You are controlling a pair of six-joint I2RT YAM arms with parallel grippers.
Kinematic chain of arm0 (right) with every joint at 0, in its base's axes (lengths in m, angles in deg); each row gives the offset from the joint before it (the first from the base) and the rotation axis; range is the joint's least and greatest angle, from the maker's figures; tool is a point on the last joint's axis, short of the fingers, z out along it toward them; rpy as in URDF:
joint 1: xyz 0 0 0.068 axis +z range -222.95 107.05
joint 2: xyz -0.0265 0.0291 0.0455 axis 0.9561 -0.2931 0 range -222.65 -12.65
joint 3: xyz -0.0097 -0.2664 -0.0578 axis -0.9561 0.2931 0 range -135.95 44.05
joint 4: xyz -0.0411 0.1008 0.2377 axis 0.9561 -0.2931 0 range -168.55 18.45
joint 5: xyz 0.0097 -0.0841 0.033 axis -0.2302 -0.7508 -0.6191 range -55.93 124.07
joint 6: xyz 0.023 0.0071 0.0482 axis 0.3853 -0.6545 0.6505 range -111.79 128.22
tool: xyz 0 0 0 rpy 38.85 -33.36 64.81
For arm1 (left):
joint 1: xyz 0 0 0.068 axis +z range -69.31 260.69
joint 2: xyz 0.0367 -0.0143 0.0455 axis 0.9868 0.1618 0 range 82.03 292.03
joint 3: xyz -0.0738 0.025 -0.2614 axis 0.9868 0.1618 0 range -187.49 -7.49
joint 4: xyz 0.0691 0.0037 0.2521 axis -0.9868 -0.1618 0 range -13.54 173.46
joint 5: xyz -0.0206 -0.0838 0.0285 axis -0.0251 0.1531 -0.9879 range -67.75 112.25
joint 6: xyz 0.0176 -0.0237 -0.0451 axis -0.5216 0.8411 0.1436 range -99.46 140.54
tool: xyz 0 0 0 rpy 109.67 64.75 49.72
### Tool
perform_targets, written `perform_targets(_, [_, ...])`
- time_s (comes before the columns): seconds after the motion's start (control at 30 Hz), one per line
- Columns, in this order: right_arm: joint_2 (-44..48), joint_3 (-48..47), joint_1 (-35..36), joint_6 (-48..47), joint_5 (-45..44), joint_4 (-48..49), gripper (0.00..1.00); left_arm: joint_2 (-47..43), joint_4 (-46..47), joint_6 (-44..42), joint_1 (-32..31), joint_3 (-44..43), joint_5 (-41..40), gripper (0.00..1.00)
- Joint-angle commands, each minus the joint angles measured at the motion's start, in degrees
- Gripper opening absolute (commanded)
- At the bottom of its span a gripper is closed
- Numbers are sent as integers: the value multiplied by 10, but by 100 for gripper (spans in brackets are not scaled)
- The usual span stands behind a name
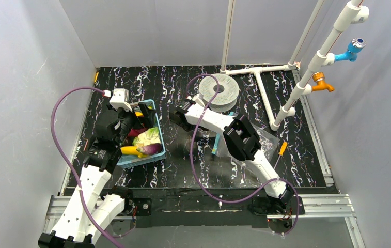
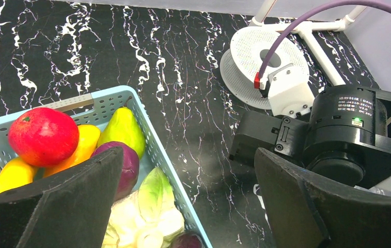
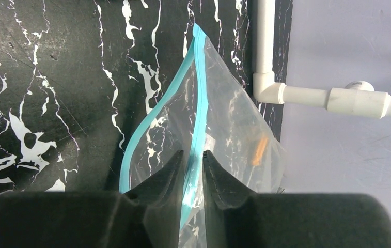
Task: Place the food in the zip-top bag and seal the zipper
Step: Pick up the zipper food storage bag at the center of the board.
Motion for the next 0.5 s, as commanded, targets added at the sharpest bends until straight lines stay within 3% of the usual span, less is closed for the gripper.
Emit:
perform_targets(0.0, [8,8,0,15,-20,-4,25,-7,2,2,-4,-21,-6,98])
perform_targets(0.23, [9,29,-4,14,-7,13,38,-7,2,2,-4,-20,-6,98])
perform_targets(0.47, [1,53,-11,12,0,26,42,-6,2,2,-4,-21,-6,98])
